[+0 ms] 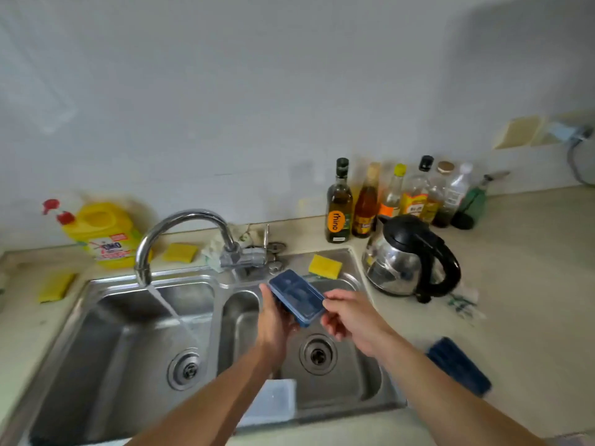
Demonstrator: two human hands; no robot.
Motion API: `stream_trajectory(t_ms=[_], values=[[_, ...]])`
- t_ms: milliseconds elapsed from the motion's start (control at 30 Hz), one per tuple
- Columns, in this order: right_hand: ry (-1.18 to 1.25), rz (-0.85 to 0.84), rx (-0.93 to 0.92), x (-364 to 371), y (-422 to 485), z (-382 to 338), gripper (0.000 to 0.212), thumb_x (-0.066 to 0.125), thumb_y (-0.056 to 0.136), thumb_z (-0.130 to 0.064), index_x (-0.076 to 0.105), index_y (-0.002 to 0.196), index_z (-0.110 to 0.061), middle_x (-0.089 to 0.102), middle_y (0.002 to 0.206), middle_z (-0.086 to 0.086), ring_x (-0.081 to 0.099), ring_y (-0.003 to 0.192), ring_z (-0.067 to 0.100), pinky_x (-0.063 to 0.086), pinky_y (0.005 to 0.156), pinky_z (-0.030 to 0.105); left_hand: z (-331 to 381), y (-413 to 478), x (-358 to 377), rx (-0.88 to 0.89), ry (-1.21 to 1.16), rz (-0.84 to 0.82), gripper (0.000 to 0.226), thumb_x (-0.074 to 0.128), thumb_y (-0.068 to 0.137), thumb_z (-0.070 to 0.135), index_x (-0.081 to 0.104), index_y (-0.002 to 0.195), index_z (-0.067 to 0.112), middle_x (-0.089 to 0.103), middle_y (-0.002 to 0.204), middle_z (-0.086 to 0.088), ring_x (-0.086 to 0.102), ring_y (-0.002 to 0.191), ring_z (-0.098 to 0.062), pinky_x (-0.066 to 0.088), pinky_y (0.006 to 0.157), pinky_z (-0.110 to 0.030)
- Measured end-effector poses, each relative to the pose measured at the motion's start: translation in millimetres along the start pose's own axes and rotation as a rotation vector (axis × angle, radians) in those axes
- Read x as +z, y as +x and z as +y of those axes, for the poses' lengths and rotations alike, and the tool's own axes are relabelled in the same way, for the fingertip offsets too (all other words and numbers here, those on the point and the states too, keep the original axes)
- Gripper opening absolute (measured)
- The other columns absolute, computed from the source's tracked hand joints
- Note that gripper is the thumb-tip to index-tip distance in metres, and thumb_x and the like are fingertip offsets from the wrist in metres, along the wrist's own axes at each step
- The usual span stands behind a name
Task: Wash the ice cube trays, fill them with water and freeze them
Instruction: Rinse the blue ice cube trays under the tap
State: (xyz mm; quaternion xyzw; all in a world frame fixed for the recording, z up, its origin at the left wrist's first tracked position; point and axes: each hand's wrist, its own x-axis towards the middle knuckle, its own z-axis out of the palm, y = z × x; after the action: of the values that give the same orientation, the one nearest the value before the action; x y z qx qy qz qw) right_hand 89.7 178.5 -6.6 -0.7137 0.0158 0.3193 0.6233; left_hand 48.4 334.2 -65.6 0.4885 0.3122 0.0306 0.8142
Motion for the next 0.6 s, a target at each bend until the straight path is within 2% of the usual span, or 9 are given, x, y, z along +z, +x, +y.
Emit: stream_trajectory(t_ms=[67,133,200,233,300,333,433,533,600], values=[[-0.090,-0.076,-0.034,39.4,9.1,-6.7,0.016,0.051,0.103,-0.006,0.066,0.105,-0.003,0.064,0.063,0.010,0.052,0.047,0.019,0.038,0.042,0.026,21.4,1.0,-28.9,0.023,-0.098,0.069,0.077,0.025,0.094,0.074,0.064,0.124,0.016,0.072,0.116,-0.021,0.068,0.104,-0.038,0.051,0.098,-0.057],[-0.258,-0.160,-0.093,73.4,16.0,-8.7,0.019,0.053,0.103,-0.018,0.066,0.103,-0.005,0.067,0.069,0.006,0.057,0.049,0.017,0.043,0.045,0.027,38.2,0.7,-58.2,0.045,-0.143,0.138,0.079,0.022,0.096,0.073,0.062,0.127,0.012,0.069,0.119,-0.026,0.066,0.105,-0.041,0.048,0.101,-0.058],[-0.456,-0.221,-0.146,102.5,23.0,-6.3,0.024,0.058,0.098,-0.037,0.066,0.101,-0.015,0.071,0.080,0.000,0.064,0.057,0.011,0.050,0.051,0.025,49.2,0.4,-85.0,0.037,-0.150,0.210,0.076,0.022,0.097,0.072,0.063,0.124,0.013,0.071,0.115,-0.025,0.068,0.105,-0.042,0.054,0.093,-0.056],[-0.542,-0.234,-0.172,115.5,26.3,-4.2,0.029,0.060,0.093,-0.047,0.065,0.104,-0.020,0.072,0.087,-0.004,0.067,0.064,0.008,0.052,0.056,0.023,53.3,-1.0,-96.3,0.034,-0.142,0.246,0.073,0.024,0.098,0.071,0.064,0.120,0.016,0.074,0.111,-0.022,0.070,0.102,-0.041,0.059,0.085,-0.052],[-0.635,-0.256,-0.237,136.8,30.6,0.5,0.048,0.063,0.083,-0.062,0.060,0.116,-0.029,0.070,0.103,-0.012,0.068,0.083,0.003,0.050,0.066,0.019,56.7,-4.0,-114.9,0.015,-0.083,0.319,0.064,0.025,0.098,0.071,0.065,0.111,0.022,0.077,0.100,-0.014,0.075,0.090,-0.033,0.062,0.070,-0.042],[-0.636,-0.276,-0.257,145.6,32.5,2.7,0.057,0.065,0.079,-0.066,0.056,0.124,-0.032,0.068,0.110,-0.015,0.066,0.091,0.000,0.048,0.069,0.017,57.6,-5.9,-122.1,0.004,-0.040,0.353,0.060,0.026,0.098,0.071,0.064,0.109,0.025,0.077,0.098,-0.011,0.076,0.087,-0.031,0.062,0.067,-0.040],[-0.655,-0.378,-0.276,167.3,35.0,6.1,0.072,0.068,0.074,-0.067,0.051,0.136,-0.035,0.063,0.111,-0.021,0.061,0.093,-0.007,0.043,0.069,0.009,61.0,-12.0,-139.8,-0.039,0.039,0.417,0.053,0.028,0.100,0.068,0.062,0.108,0.028,0.074,0.096,-0.009,0.076,0.083,-0.027,0.061,0.063,-0.036],[-0.659,-0.413,-0.275,184.9,40.6,7.3,0.068,0.070,0.079,-0.058,0.052,0.140,-0.035,0.065,0.113,-0.018,0.063,0.096,-0.001,0.045,0.073,0.014,67.5,-8.0,-156.7,-0.072,0.082,0.398,0.057,0.031,0.099,0.069,0.064,0.114,0.025,0.076,0.096,-0.009,0.077,0.074,-0.021,0.058,0.055,-0.031],[-0.602,-0.413,-0.240,194.5,44.6,6.0,0.061,0.069,0.080,-0.055,0.055,0.136,-0.033,0.069,0.107,-0.014,0.068,0.084,0.002,0.049,0.066,0.018,72.0,0.2,-166.2,-0.109,0.087,0.371,0.054,0.034,0.096,0.073,0.062,0.110,0.029,0.075,0.099,-0.011,0.077,0.075,-0.023,0.060,0.057,-0.035]])
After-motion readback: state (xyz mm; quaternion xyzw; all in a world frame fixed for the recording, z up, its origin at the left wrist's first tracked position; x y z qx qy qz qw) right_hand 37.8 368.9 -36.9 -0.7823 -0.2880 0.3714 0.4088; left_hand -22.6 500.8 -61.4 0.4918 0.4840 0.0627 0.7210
